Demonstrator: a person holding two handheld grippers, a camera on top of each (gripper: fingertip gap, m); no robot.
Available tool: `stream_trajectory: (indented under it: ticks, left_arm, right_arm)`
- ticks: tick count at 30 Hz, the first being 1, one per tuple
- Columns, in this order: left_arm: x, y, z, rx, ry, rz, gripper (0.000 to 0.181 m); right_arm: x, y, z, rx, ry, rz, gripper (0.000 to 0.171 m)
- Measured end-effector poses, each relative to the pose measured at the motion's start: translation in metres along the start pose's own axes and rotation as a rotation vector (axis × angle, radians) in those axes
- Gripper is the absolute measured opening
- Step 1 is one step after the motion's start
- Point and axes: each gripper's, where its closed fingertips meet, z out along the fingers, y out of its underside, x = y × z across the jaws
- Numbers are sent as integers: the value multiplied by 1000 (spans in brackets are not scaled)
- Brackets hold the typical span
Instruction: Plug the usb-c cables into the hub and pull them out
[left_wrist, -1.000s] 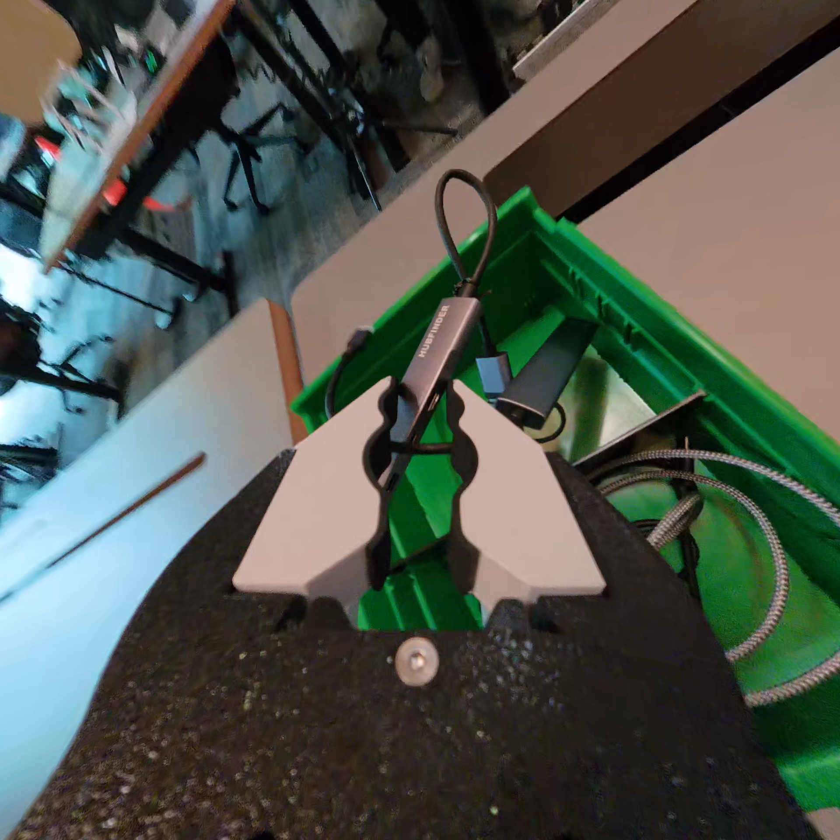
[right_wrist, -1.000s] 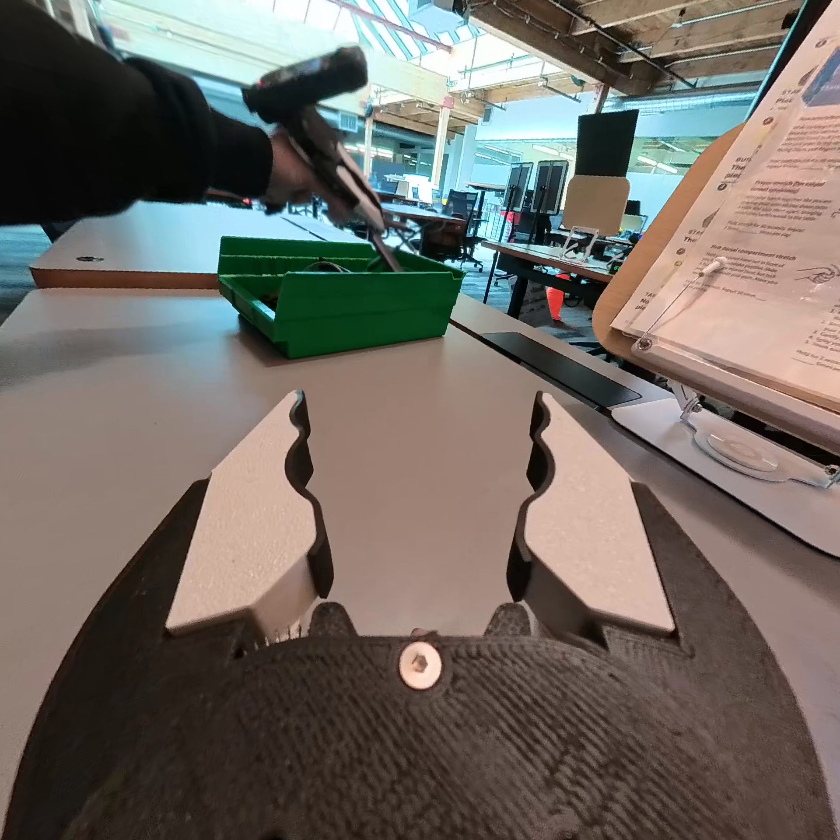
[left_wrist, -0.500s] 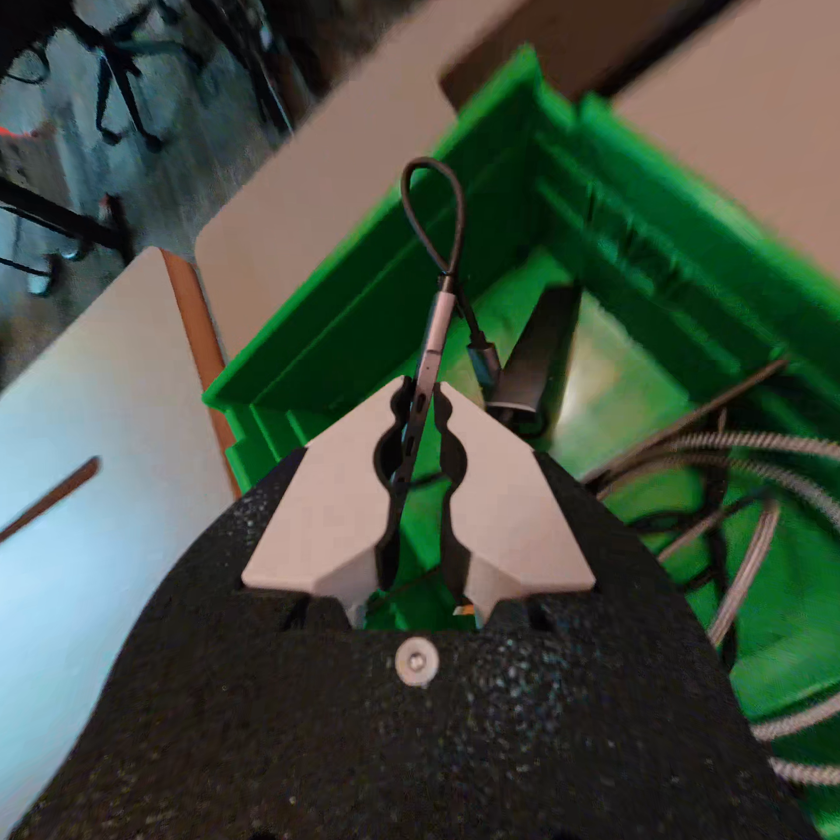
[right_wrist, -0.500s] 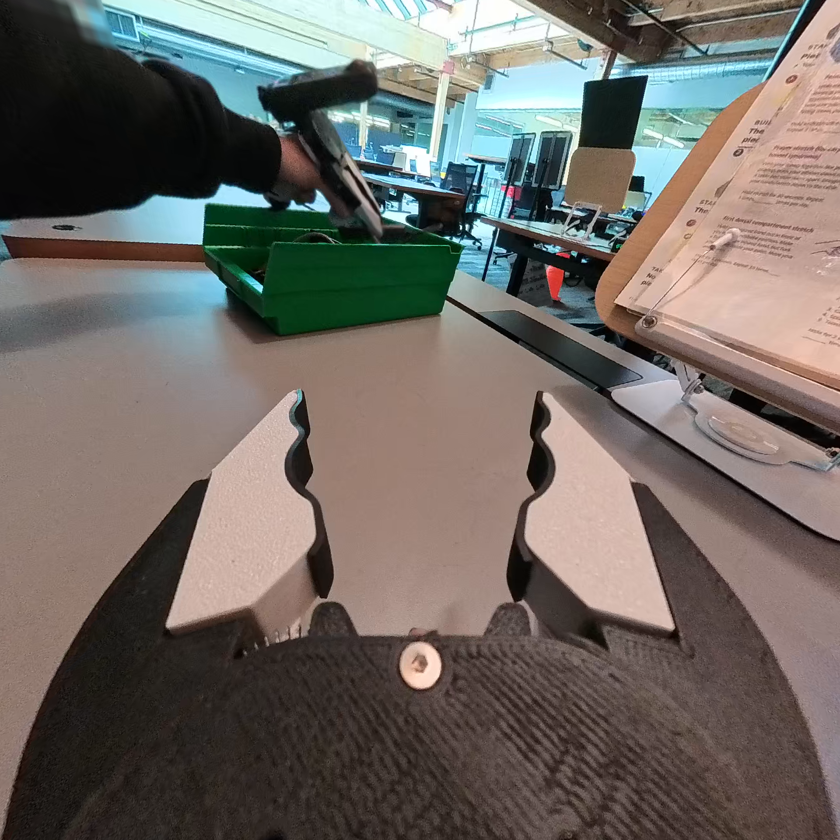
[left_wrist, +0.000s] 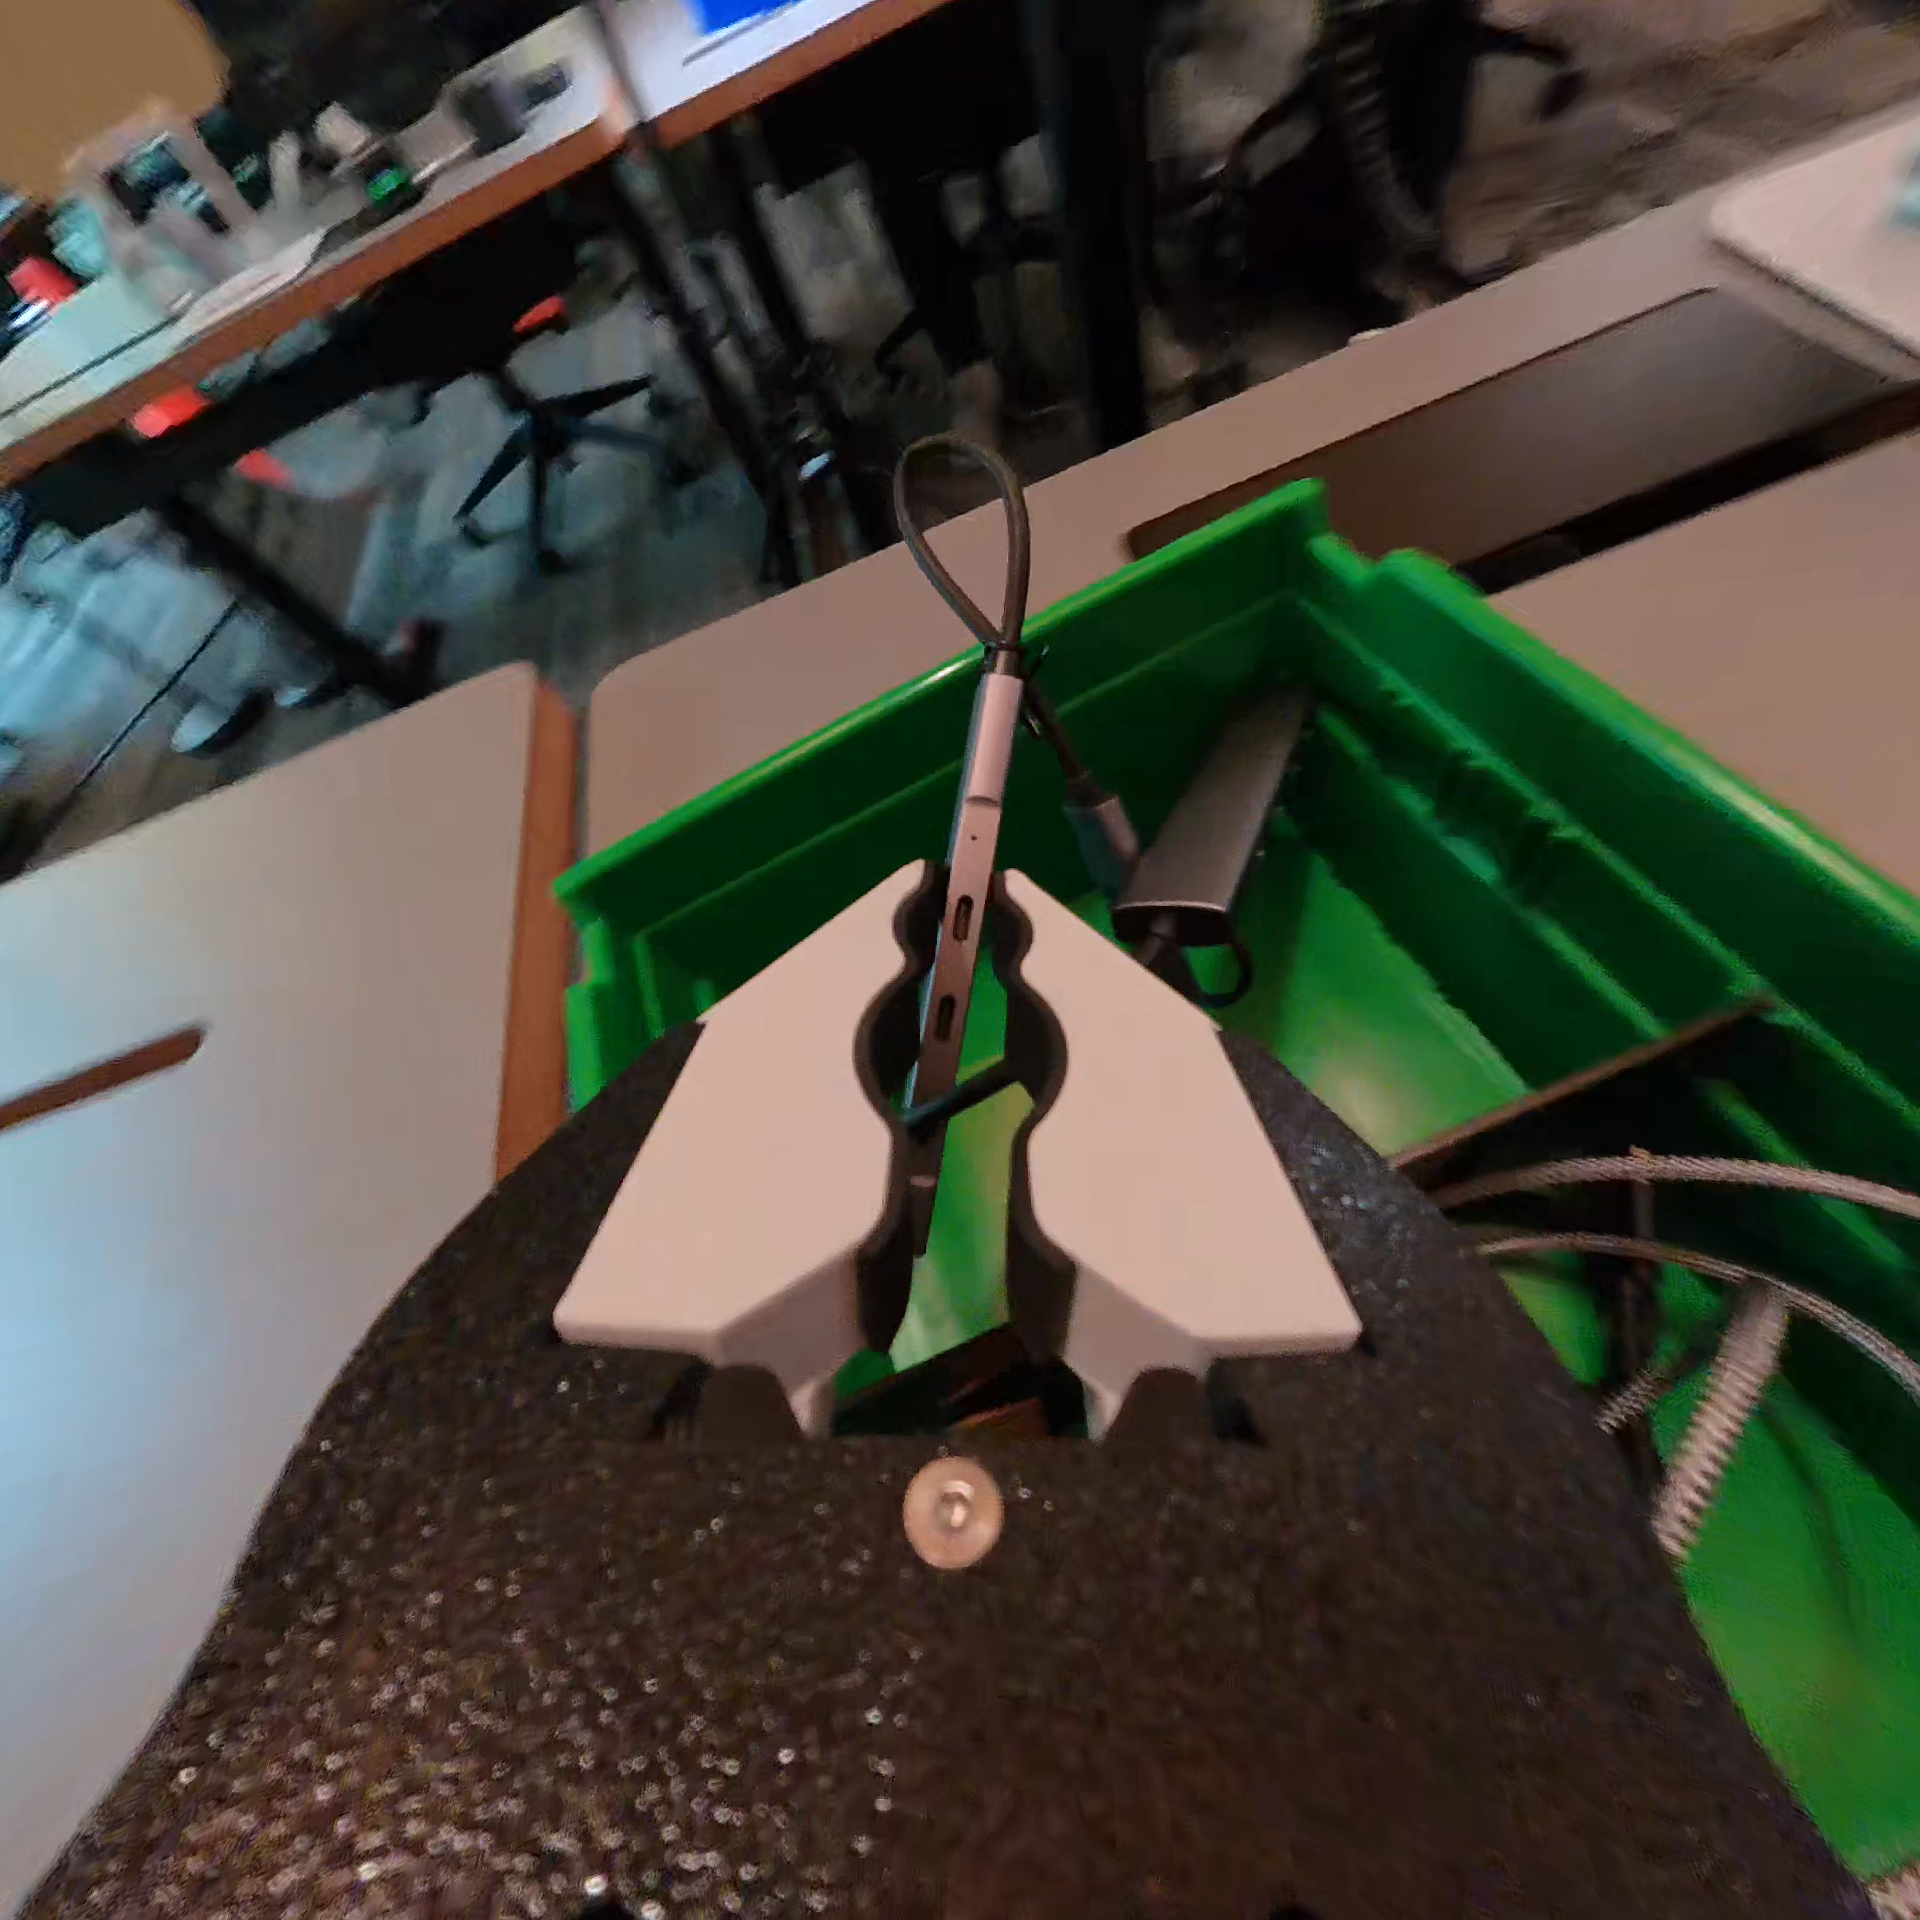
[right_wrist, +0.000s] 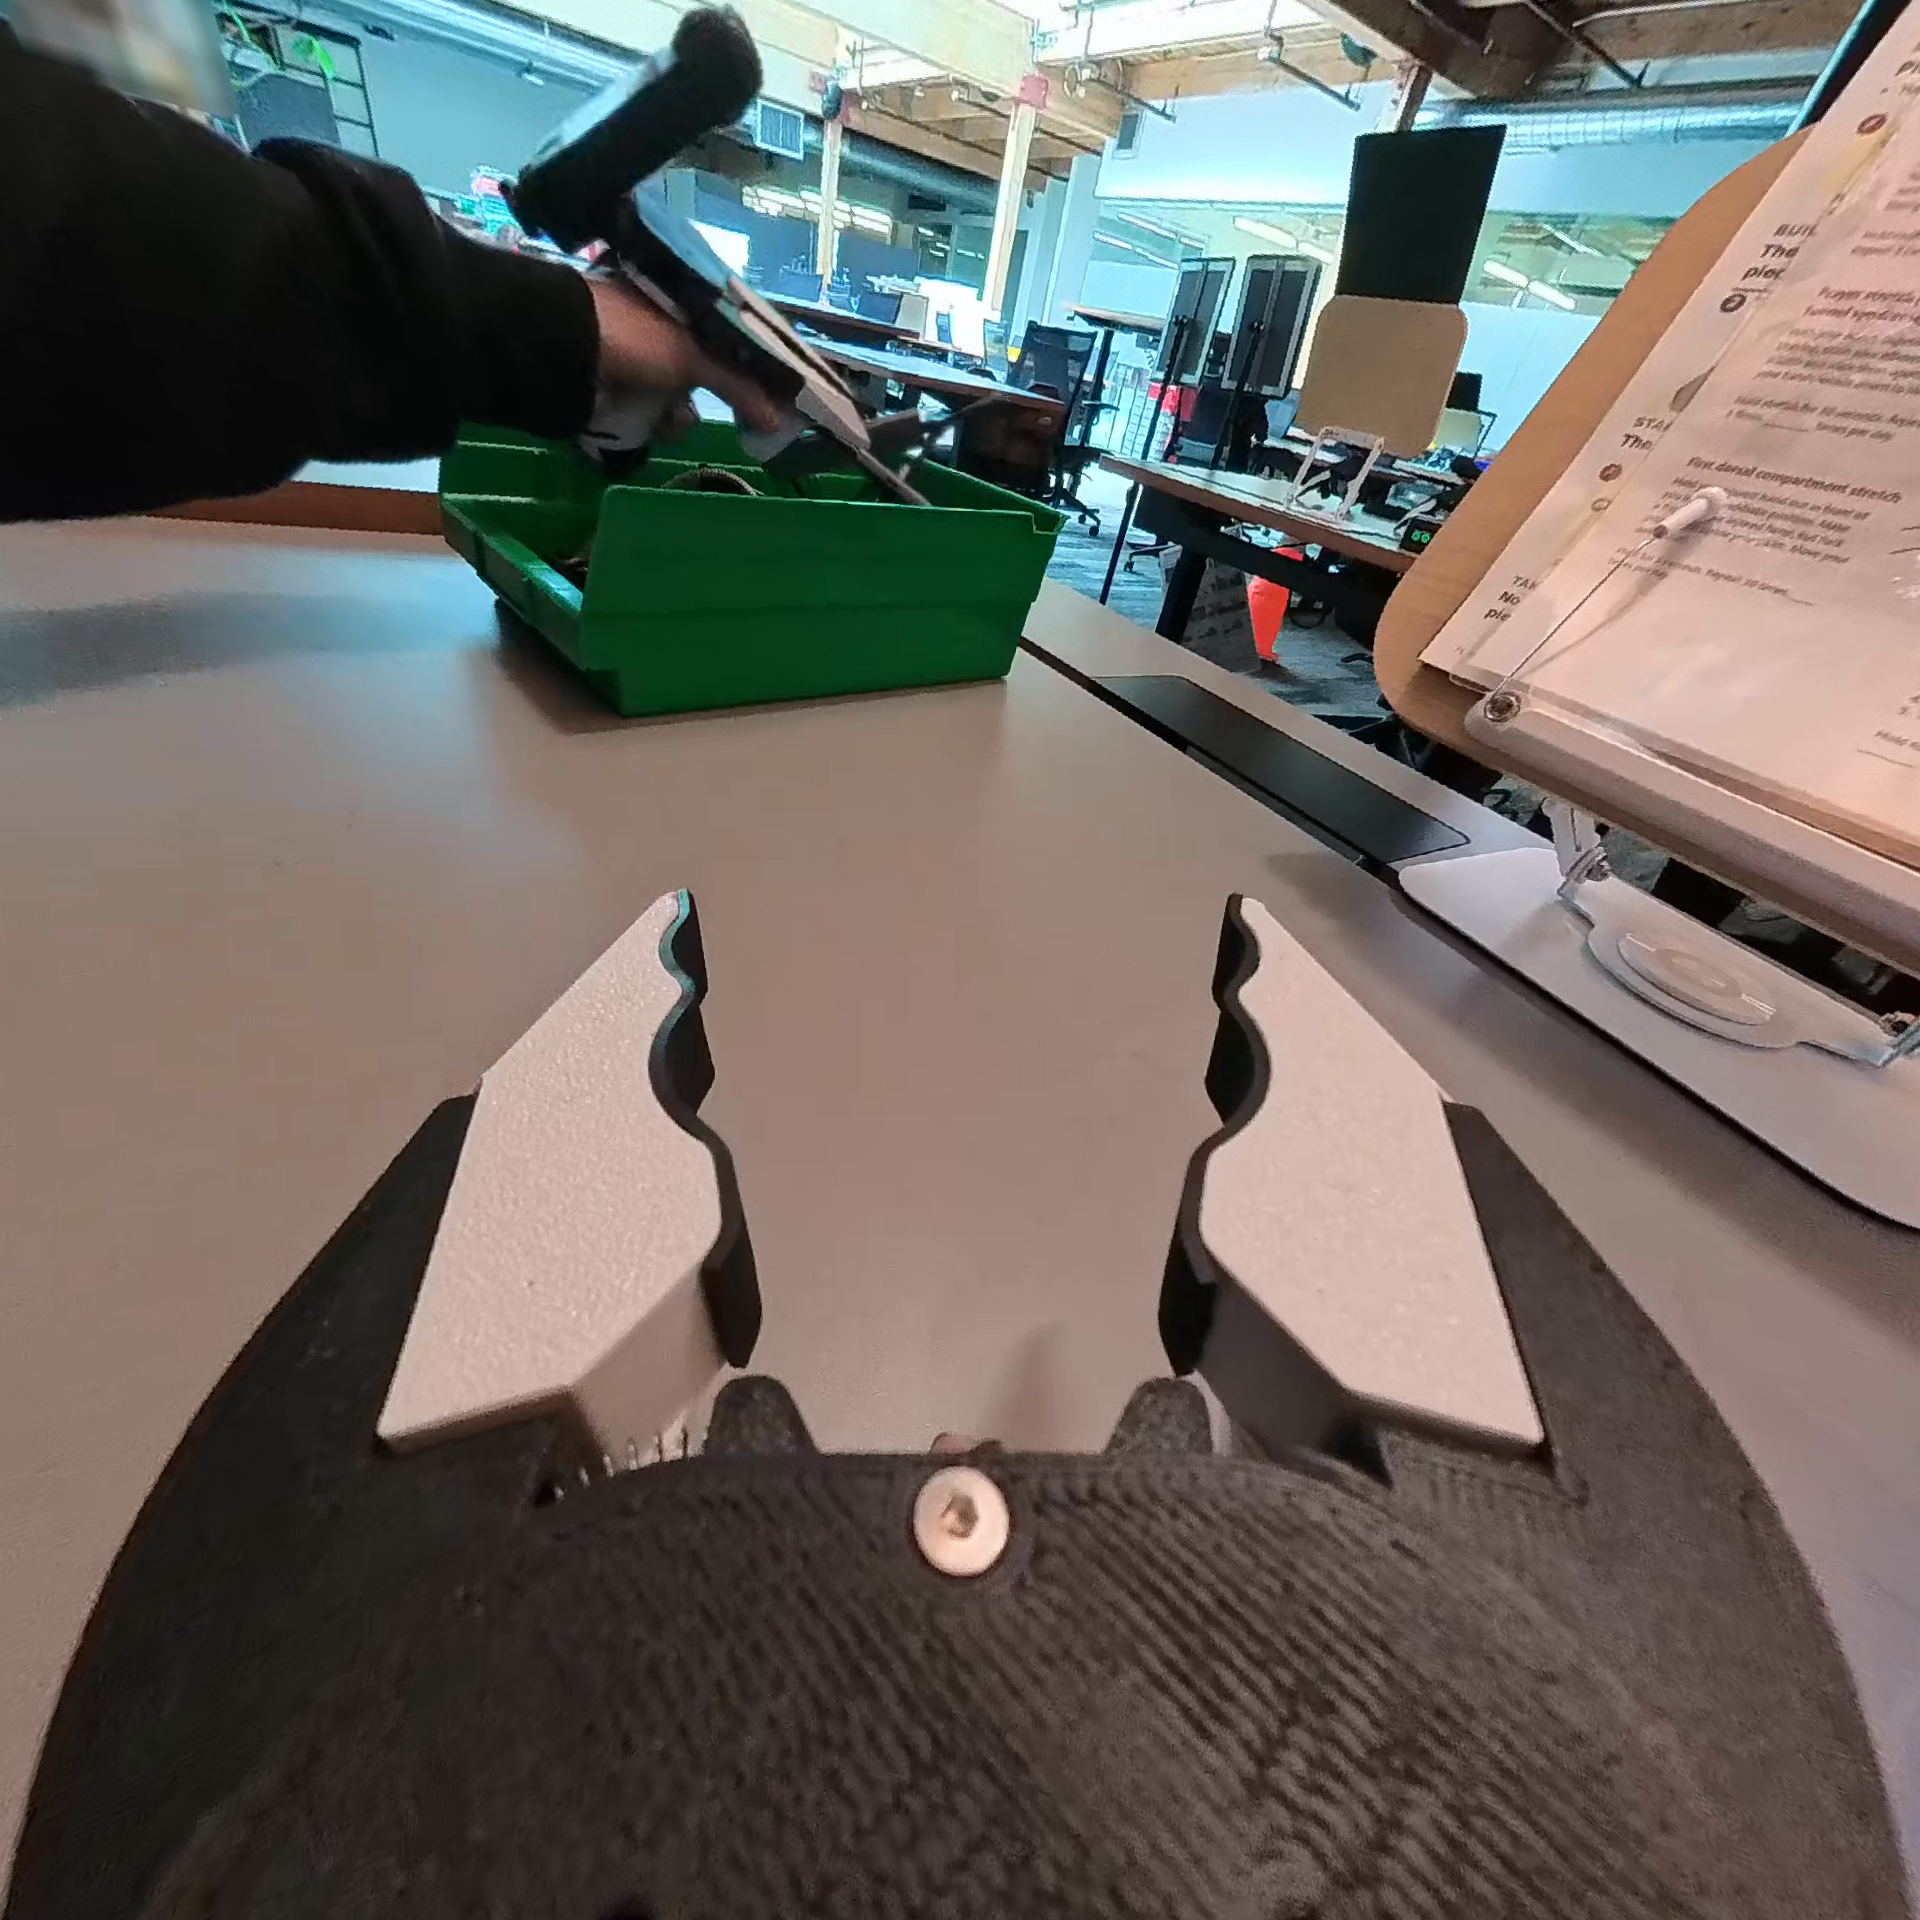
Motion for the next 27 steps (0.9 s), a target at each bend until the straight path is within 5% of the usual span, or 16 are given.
stream_trajectory:
  ticks: [1, 6, 9, 11, 13, 16, 23, 27]
  left_arm:
    - [-10, 8, 1, -49, -63, 3, 7]
    - [-29, 45, 4, -351, -243, 229, 7]
    - [-23, 42, 10, -365, -209, -70, 7]
    - [-16, 19, 16, -212, -108, -405, 7]
    - [-10, -7, 16, -41, -25, -499, 6]
    - [-7, -28, 8, 111, -27, -356, 6]
    - [-21, -85, -39, 477, -22, -383, 6]
    - [2, -123, -70, 463, -81, -7, 6]
  right_arm:
    - [0, 0, 0, -1, 1, -5, 98]
    - [0, 0, 0, -3, 6, -12, 98]
    - [-1, 0, 0, -5, 1, -20, 98]
    - [-2, 1, 1, -7, 1, -22, 98]
    - [0, 1, 0, -7, 8, -24, 98]
    - [5, 1, -1, -3, 22, -14, 98]
    - [3, -3, -1, 14, 18, -10, 98]
    - [4, -13, -3, 58, 14, 39, 100]
